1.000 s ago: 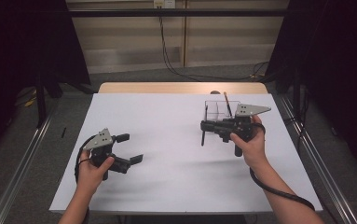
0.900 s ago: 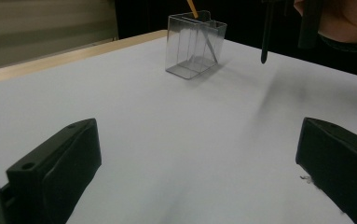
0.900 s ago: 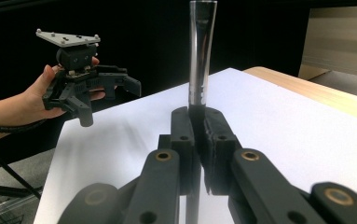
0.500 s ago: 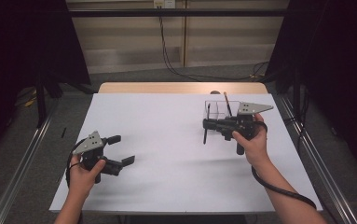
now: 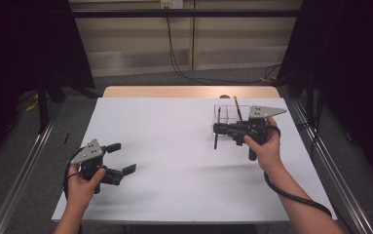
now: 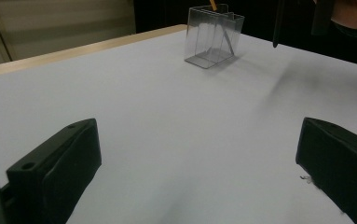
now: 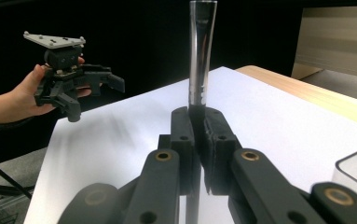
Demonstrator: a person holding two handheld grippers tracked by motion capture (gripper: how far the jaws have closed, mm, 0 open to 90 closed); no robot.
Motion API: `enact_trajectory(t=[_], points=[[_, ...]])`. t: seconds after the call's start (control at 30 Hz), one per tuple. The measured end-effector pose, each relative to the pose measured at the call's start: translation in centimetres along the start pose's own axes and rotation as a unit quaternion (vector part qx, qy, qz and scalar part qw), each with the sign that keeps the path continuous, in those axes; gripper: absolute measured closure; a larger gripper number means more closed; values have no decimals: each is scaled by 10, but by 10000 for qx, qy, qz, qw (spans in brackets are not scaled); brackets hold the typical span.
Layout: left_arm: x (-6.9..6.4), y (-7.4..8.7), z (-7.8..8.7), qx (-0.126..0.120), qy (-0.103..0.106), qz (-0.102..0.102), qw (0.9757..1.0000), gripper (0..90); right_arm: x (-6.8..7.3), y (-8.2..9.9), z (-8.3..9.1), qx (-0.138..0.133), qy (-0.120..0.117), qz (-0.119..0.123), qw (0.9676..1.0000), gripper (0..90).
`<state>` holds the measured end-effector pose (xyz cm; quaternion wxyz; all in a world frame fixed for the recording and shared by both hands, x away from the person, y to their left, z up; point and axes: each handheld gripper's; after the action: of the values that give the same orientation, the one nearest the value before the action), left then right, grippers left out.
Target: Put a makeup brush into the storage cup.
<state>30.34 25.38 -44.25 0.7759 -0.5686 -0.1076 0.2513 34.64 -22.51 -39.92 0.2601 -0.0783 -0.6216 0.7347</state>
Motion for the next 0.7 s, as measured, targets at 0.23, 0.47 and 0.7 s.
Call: enact_trajectory(t=[0.23, 0.47, 0.7], points=[[0, 5, 5, -19, -50, 68, 10000, 0, -3, 0, 2, -13, 40, 6, 10000, 841], [0, 8, 9, 27, -67, 70, 10000, 0, -5, 0, 4, 23, 63, 3, 10000, 840], [0, 11, 11, 73, -84, 54, 9999, 0, -10, 0, 7, 17, 127, 9, 9999, 841]])
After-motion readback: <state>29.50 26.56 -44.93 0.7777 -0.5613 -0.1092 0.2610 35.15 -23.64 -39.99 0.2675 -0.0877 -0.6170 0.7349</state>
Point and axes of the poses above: each handheld gripper's, and its own axes: z roughly backward along the jaws, y roughly out of its underside, x roughly to its left, and after that the axes turned 2 degrees about y, right-handed
